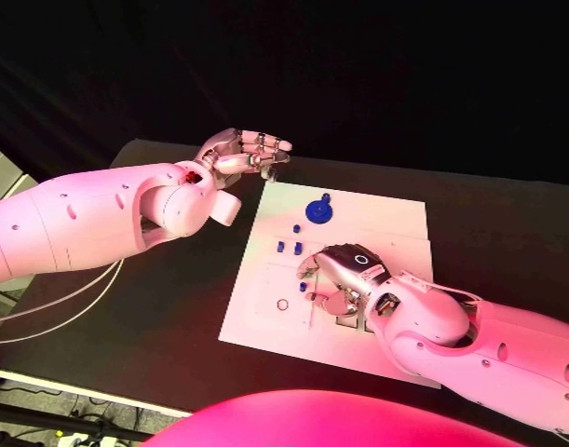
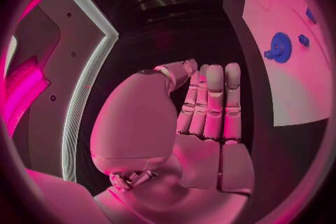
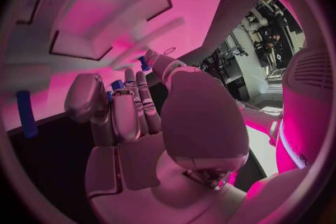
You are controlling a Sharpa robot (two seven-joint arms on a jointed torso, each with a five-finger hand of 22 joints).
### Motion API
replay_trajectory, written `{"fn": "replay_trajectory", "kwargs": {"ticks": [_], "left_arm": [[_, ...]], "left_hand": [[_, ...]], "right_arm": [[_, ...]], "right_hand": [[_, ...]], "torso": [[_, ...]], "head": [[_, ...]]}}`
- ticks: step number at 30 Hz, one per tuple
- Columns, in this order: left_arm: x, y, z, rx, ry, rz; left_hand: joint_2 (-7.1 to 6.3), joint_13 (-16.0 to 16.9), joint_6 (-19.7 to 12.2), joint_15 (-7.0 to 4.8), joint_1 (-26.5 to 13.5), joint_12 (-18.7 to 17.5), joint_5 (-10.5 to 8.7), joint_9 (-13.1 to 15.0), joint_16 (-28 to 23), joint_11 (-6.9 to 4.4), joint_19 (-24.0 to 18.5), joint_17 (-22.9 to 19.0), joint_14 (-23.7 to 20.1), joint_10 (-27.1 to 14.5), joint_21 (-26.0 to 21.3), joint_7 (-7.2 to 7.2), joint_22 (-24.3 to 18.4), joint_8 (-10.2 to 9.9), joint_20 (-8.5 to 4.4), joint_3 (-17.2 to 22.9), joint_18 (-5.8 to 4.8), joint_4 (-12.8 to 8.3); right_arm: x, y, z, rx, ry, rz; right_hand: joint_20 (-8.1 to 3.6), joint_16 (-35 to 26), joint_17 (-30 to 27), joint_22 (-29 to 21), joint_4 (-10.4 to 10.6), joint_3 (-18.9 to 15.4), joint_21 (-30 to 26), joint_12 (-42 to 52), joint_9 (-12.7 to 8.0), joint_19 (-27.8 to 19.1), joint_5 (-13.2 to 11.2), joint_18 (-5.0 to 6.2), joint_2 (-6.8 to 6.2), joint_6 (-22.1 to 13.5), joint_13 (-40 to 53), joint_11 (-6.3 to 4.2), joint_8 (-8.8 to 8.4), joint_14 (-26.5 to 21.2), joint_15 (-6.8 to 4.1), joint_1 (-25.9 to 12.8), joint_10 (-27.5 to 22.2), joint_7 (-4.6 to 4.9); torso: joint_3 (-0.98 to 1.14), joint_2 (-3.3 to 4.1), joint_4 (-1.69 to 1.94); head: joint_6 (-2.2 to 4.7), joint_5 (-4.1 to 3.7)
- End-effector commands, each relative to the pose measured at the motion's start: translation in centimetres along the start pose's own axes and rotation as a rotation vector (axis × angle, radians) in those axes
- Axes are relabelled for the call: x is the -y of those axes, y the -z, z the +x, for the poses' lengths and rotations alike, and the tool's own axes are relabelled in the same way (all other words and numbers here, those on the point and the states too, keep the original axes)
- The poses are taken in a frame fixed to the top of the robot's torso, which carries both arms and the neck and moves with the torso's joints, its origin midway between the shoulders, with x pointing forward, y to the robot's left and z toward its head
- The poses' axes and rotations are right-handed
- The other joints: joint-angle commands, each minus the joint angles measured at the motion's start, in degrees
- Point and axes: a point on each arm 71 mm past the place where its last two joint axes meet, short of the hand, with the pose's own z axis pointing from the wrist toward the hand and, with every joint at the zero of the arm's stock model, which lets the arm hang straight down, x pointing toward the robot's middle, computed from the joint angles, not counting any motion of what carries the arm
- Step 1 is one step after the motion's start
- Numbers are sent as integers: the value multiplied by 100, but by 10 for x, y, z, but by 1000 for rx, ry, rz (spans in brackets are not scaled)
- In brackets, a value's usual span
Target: Assemble the parts on the task board
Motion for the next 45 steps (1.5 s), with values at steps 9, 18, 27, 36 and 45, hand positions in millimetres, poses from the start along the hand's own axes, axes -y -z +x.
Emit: {"fn": "replay_trajectory", "kwargs": {"ticks": [9, 18, 27, 36, 45], "left_arm": [[0, 0, 1, -17, 11, -4], [-2, -1, 2, -18, 11, -4], [-2, -1, 2, -21, 11, -6], [-3, -1, 1, -17, 10, -18], [-3, -1, 0, -15, 9, -20]], "left_hand": [[13, 6, -31, 10, -27, 27, 23, -8, -40, -3, 43, -11, -2, -51, -45, -5, -9, -24, 0, -41, 35, 5], [13, 6, -31, 10, -27, 27, 23, -8, -40, -3, 43, -11, -2, -51, -45, -5, -9, -24, 0, -41, 35, 5], [14, 8, -30, 11, -27, 35, 20, -8, -42, -3, 44, -12, -2, -56, -50, -6, -12, -23, 2, -42, 35, 5], [33, 13, -26, 13, -38, 52, 18, -7, -44, -1, 48, -13, -1, -66, -60, -3, -20, -19, 5, -42, 35, 21], [33, 13, -26, 13, -38, 52, 18, -7, -44, -1, 48, -13, -1, -66, -60, -3, -20, -19, 5, -42, 35, 21]], "right_arm": [[23, 28, -36, 65, -50, 74], [74, 43, -73, 32, -40, 186], [95, 44, -76, -7, -8, 229], [98, 43, -69, -69, 6, 249], [94, 39, -64, -95, 1, 237]], "right_hand": [[-8, 164, 206, 387, 61, -150, 294, 202, -17, 109, -12, 67, 42, 100, 15, -52, -40, 117, -4, 149, 97, -27], [-50, 347, 433, 550, 138, -262, 691, 337, -73, 254, -14, -4, -71, 4, 14, -87, -175, 220, -37, 110, 155, -107], [-38, 368, 420, 564, 248, -851, 682, 384, -98, 263, -9, -6, 8, -63, 13, -69, -275, 215, -22, 285, 5, -176], [-24, 397, 438, 584, 359, -1141, 707, 431, -106, 278, -7, -11, 94, -61, 18, -56, -314, 220, -8, 437, -70, -216], [-83, 431, 461, 729, 500, -1032, 1054, 590, -92, 384, -8, -67, 197, 125, 85, -152, -271, 231, -85, 545, 332, -169]], "torso": [[-7, -8, -11], [-10, -8, -11], [4, 2, 8], [-7, 0, 4], [-3, 0, 12]], "head": [[78, -120], [147, -277], [149, -267], [123, -260], [120, -246]]}}
